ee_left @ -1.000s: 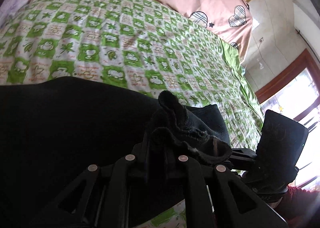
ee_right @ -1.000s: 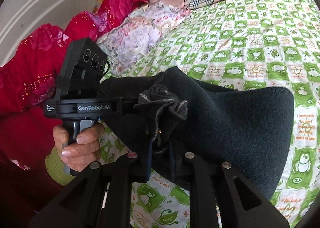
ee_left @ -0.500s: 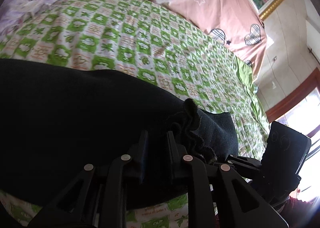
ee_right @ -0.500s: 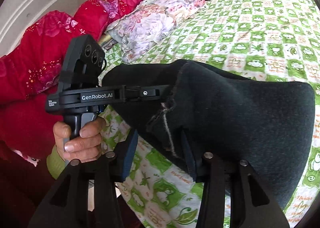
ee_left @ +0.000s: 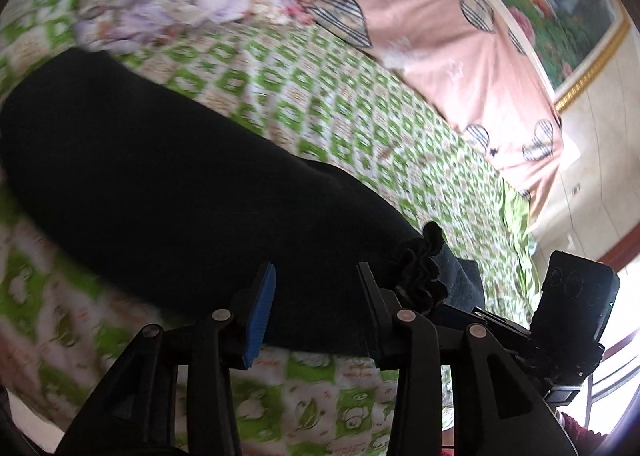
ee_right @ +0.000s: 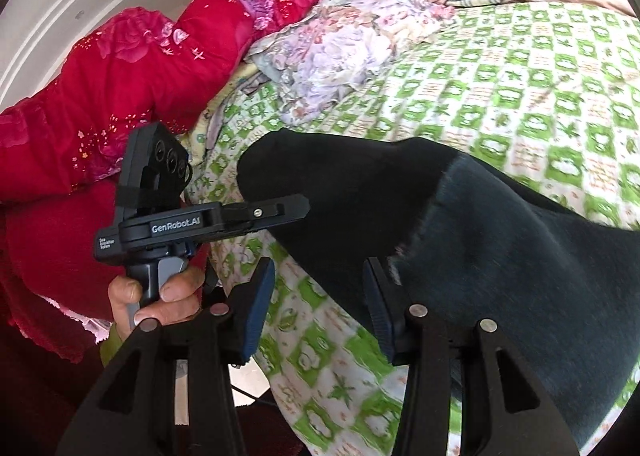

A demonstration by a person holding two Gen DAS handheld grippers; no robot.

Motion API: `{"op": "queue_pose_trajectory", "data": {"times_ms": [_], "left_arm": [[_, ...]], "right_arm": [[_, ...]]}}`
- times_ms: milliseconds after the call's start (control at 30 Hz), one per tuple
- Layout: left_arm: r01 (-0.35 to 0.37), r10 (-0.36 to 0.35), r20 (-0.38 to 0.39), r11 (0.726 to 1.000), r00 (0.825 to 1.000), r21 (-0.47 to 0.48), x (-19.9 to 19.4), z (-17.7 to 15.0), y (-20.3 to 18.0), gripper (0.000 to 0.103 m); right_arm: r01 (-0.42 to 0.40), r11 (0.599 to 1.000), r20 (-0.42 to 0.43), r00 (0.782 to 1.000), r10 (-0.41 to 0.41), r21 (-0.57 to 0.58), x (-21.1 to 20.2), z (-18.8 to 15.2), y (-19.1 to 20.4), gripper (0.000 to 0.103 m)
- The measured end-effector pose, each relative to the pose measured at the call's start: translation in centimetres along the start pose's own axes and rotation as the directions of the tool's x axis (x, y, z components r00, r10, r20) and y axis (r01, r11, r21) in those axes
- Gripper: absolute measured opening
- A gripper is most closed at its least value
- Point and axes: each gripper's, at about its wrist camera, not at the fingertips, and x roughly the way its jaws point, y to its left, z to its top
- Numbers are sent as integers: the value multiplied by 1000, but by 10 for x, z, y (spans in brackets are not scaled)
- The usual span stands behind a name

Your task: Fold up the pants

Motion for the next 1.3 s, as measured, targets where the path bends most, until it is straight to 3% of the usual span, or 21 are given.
{"op": "queue_pose_trajectory", "data": {"times_ms": [367,567,833,1300], "left_arm": [[-72,84,63,983,994,-168,-35,-4,55,43],[-144,175,107,959,979,-244,-54,-1,81,48],[-191,241,103,916,965,-353,-61,10,116,55],[-150,209,90,887,974,-437,-44,35,157,57]], "right_arm": [[-71,995,-46,997,67,-77,42,28,30,48],[-69,993,-54,997,64,-100,60,47,35,52],[-54,986,-91,995,40,-160,96,82,46,55],[-35,958,-256,966,-41,-284,195,147,45,57]]}}
